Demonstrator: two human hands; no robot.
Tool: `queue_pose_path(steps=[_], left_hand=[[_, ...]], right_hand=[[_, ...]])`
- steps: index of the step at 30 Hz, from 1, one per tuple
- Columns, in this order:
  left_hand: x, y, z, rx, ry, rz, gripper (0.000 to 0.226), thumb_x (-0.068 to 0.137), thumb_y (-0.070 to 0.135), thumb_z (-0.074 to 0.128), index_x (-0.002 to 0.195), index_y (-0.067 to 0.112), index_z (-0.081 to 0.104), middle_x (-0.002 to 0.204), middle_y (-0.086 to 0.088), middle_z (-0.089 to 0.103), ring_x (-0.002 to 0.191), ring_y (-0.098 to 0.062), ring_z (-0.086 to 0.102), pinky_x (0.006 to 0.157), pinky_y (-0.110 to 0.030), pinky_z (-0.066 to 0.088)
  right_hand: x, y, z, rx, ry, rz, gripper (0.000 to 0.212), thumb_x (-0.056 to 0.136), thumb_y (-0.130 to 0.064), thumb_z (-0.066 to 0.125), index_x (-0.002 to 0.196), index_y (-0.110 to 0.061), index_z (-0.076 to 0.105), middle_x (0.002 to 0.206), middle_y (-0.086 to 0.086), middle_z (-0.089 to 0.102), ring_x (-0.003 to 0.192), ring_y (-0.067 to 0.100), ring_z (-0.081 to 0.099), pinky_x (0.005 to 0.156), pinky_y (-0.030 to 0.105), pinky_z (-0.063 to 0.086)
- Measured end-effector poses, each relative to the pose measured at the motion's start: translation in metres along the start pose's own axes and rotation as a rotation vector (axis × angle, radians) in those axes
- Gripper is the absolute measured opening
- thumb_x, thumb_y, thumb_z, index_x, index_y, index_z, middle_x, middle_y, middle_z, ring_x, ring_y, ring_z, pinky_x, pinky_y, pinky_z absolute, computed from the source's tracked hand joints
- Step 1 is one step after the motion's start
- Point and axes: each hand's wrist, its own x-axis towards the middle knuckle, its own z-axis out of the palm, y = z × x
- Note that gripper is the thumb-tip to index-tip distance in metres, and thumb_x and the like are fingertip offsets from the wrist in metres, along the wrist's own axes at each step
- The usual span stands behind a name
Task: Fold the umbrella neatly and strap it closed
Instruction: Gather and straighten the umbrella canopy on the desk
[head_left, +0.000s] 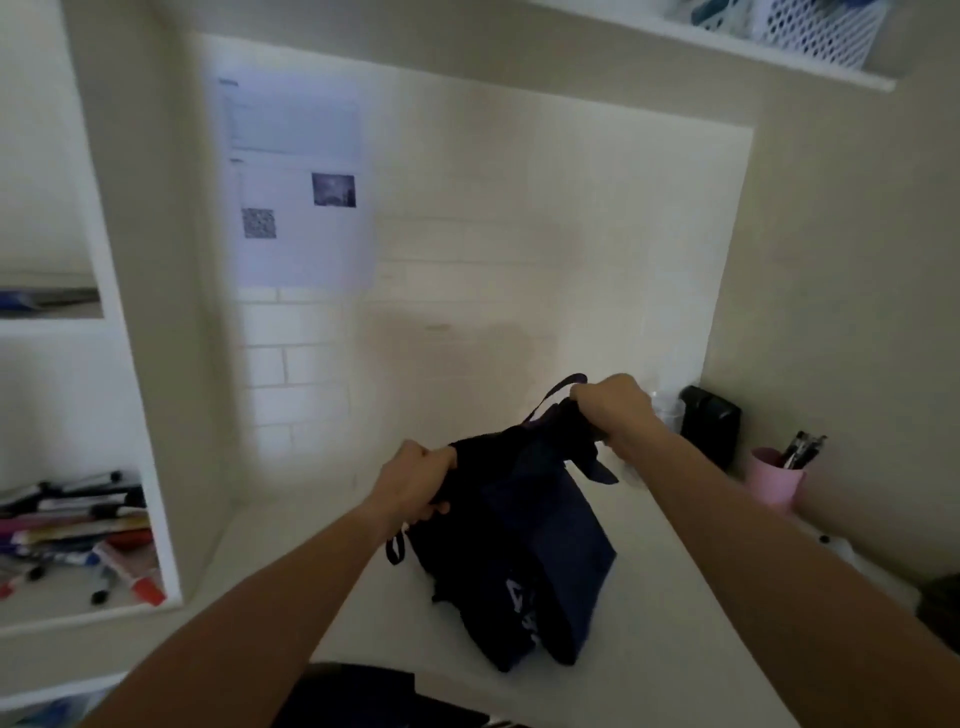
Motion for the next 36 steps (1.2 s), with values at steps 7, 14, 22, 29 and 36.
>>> queue_pose_path(steps=[7, 14, 22, 29, 36], left_hand=[[0.022, 0.054, -0.076, -0.137, -0.003, 0.167, 0.027, 0.096, 0.02, 0.066, 0.112, 0.011, 0.046, 0.092, -0.017, 0.066, 0.04, -0.005, 0.055, 0.037, -0.019, 0.035], [0.043, 0.033, -0.101, -0.101, 0.018, 0.271, 0.025, 0.088, 0.026, 0.077, 0.096, 0.003, 0.073, 0.073, -0.01, 0.072, 0.048, -0.01, 0.054, 0.047, -0.026, 0.043], [0.084, -0.007, -0.089, -0.342, 0.161, 0.317, 0.025, 0.087, 0.012, 0.077, 0.107, 0.004, 0.063, 0.099, -0.019, 0.071, 0.074, -0.026, 0.071, 0.073, -0.037, 0.063], [0.104, -0.034, -0.06, -0.477, 0.096, 0.314, 0.025, 0.085, -0.002, 0.075, 0.107, 0.002, 0.064, 0.108, -0.017, 0.067, 0.096, -0.027, 0.069, 0.075, -0.028, 0.062], [0.103, -0.112, -0.018, -0.395, 0.047, 0.132, 0.022, 0.086, -0.006, 0.072, 0.102, 0.005, 0.063, 0.113, -0.019, 0.063, 0.091, -0.024, 0.066, 0.073, -0.029, 0.061]], right_hand=[[-0.012, -0.078, -0.016, 0.478, -0.047, 0.057, 0.006, 0.082, 0.002, 0.059, 0.086, 0.002, 0.064, 0.073, 0.016, 0.066, 0.042, 0.015, 0.059, 0.04, 0.019, 0.048], [-0.009, -0.095, -0.002, 0.561, 0.026, -0.028, 0.016, 0.081, 0.006, 0.062, 0.097, 0.011, 0.064, 0.086, 0.024, 0.073, 0.063, 0.028, 0.074, 0.084, 0.045, 0.061], [-0.011, -0.079, 0.011, 0.577, -0.038, -0.124, 0.019, 0.086, 0.012, 0.055, 0.097, 0.0, 0.063, 0.094, 0.022, 0.071, 0.076, 0.025, 0.076, 0.081, 0.034, 0.062], [-0.034, -0.021, 0.031, 0.504, -0.058, -0.057, 0.026, 0.075, 0.01, 0.075, 0.098, 0.003, 0.065, 0.087, 0.019, 0.073, 0.078, 0.025, 0.073, 0.075, 0.033, 0.061], [-0.084, 0.084, 0.065, 0.485, -0.014, 0.097, 0.021, 0.074, 0.009, 0.073, 0.074, -0.006, 0.057, 0.083, 0.028, 0.072, 0.094, 0.041, 0.072, 0.086, 0.052, 0.059]])
